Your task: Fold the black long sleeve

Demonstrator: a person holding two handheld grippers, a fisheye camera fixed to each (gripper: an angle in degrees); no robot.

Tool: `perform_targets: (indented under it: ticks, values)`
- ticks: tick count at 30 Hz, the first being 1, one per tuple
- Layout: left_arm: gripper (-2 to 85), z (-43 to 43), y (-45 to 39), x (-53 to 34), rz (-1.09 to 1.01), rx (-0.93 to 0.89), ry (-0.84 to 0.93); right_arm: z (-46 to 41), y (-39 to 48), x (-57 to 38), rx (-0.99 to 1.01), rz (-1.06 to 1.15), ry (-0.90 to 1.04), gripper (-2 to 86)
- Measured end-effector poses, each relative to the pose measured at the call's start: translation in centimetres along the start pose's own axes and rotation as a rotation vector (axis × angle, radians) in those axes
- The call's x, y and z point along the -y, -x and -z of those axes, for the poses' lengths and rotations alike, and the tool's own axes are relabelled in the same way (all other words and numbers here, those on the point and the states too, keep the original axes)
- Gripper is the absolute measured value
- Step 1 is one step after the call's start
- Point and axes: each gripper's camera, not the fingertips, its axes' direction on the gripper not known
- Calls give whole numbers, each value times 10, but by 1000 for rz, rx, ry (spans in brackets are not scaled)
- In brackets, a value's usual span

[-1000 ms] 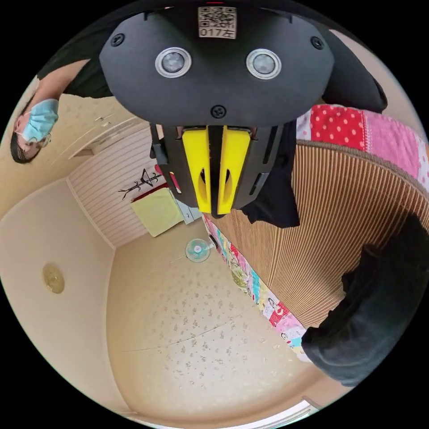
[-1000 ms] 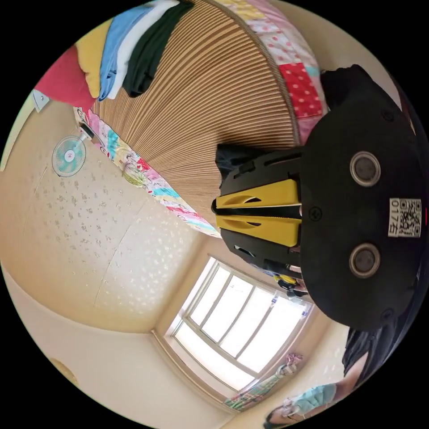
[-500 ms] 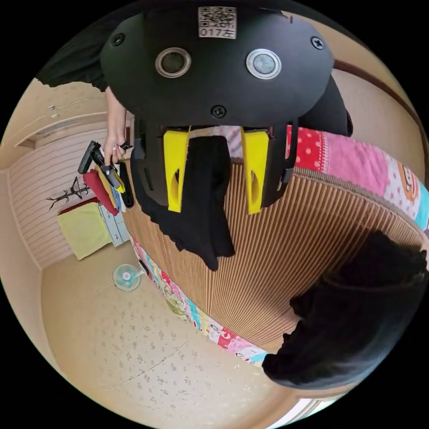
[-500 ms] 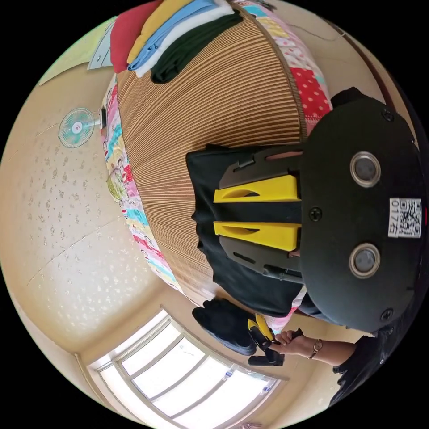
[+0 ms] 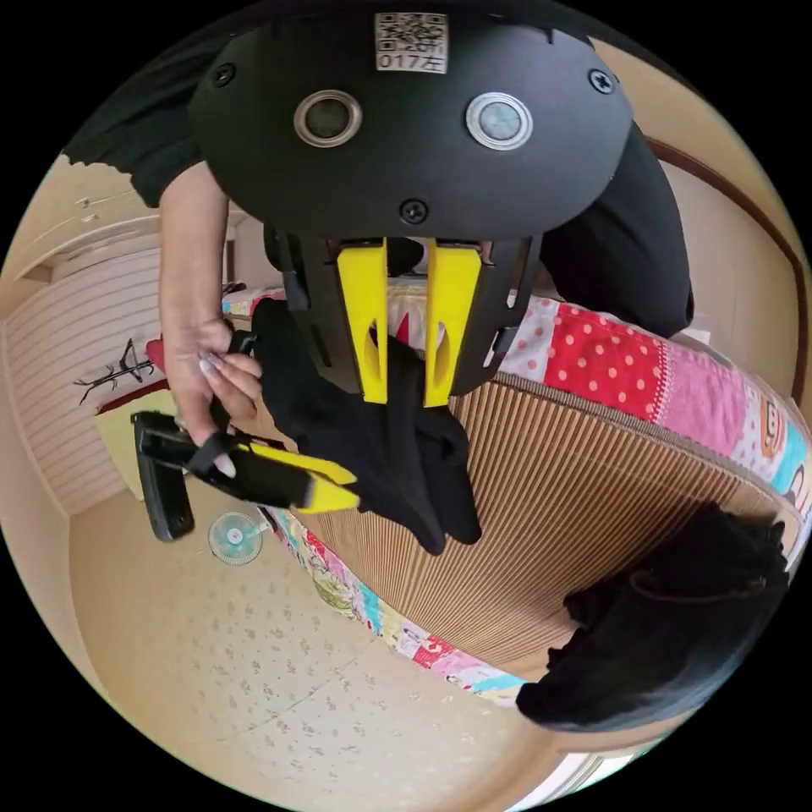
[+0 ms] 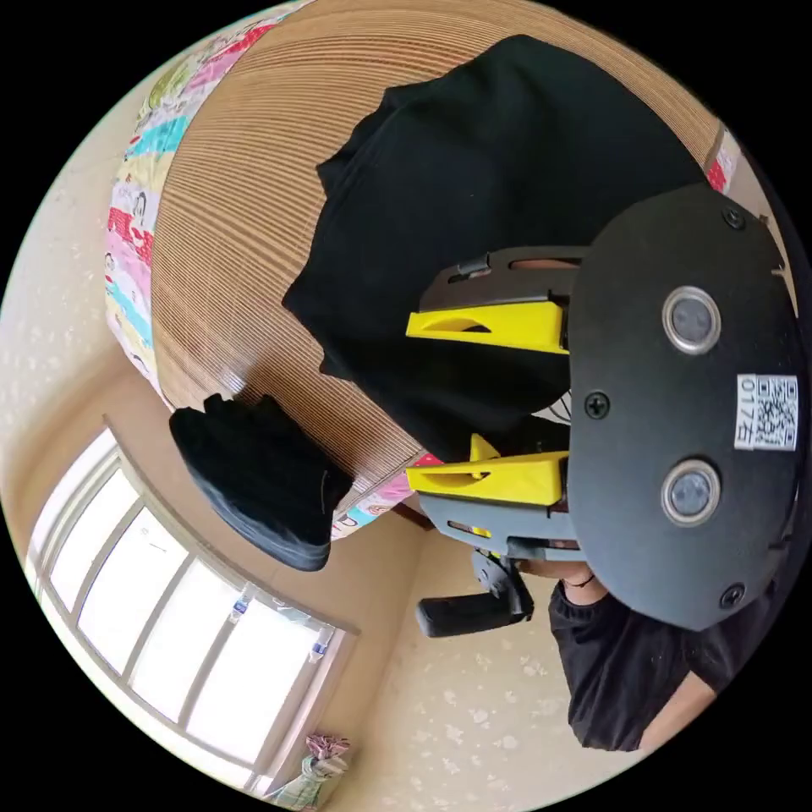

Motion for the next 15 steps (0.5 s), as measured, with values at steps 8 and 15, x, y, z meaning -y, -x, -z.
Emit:
perform_targets:
  ticks: [8,15]
  values:
    - [66,-5,-63,-16,-131,44,-46,-119,54,67,-644,96,583,177]
    - [118,19,-17,-65,-153,-189,-45,41,-14,-17,-181,81,128,100]
